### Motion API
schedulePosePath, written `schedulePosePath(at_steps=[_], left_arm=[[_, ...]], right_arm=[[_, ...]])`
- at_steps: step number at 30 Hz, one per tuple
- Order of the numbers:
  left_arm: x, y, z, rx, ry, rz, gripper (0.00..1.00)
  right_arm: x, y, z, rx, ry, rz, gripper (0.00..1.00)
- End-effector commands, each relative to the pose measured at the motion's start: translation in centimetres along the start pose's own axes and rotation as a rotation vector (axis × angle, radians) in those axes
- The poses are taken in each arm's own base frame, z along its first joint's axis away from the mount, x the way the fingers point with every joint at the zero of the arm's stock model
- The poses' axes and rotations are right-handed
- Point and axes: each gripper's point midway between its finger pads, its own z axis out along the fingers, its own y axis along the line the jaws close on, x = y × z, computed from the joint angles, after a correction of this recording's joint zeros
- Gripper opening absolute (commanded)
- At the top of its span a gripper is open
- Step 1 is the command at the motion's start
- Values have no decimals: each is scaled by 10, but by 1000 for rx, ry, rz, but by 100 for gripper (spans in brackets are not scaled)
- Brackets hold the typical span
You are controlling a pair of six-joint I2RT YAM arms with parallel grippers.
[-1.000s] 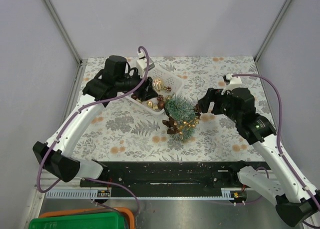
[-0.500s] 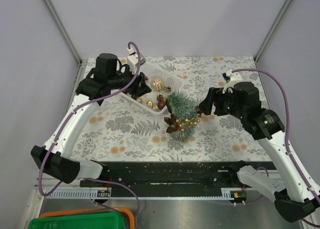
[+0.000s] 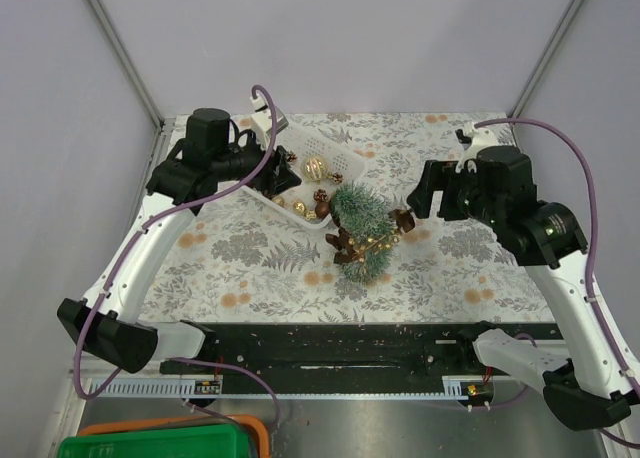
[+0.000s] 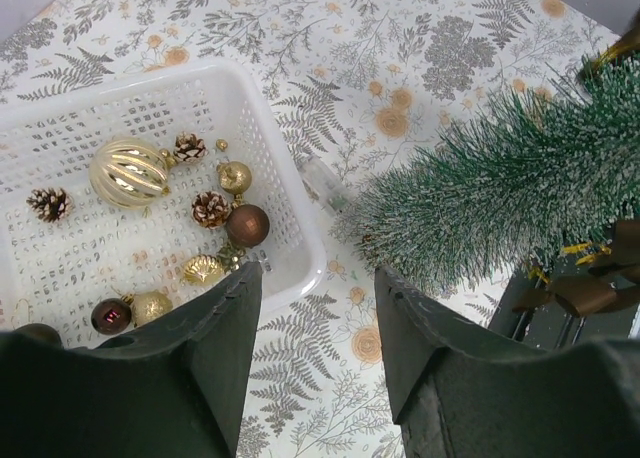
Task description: Decorate the small christmas tree
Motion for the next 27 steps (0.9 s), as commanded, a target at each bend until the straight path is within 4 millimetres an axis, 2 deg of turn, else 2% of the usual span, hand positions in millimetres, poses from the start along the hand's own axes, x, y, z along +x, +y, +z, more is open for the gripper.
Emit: schedulePosePath(at_steps=[1, 6, 10, 12, 16, 18, 20, 23, 27], left_arm=[[-19, -2, -10, -3, -71, 60, 53], [-20, -2, -10, -3, -75, 55, 53], [-17, 0, -12, -9, -76, 53, 53], [-16, 0, -12, -9, -77, 55, 53], [-15, 0, -12, -5, -76, 54, 53], [-17, -1, -13, -2, -81, 58, 53], [-17, -1, -13, 0, -82, 58, 53], [-20, -2, -12, 8, -88, 62, 53], [-28, -4, -15, 18, -105, 68, 53]], right_arm=[[-49, 19, -24, -71, -144, -20, 90], [-73, 48, -32, -197, -170, -45, 90], [-78, 53, -28, -215, -155, -60, 90], [-72, 50, -19, -201, -121, -67, 88], [-38, 46, -2, -211, 1, -64, 85], [-19, 43, 2, -218, 48, -52, 85], [-4, 49, -3, -277, 81, -48, 86], [-1, 67, -18, -416, 89, -12, 88], [-2, 74, -13, -466, 126, 28, 88]])
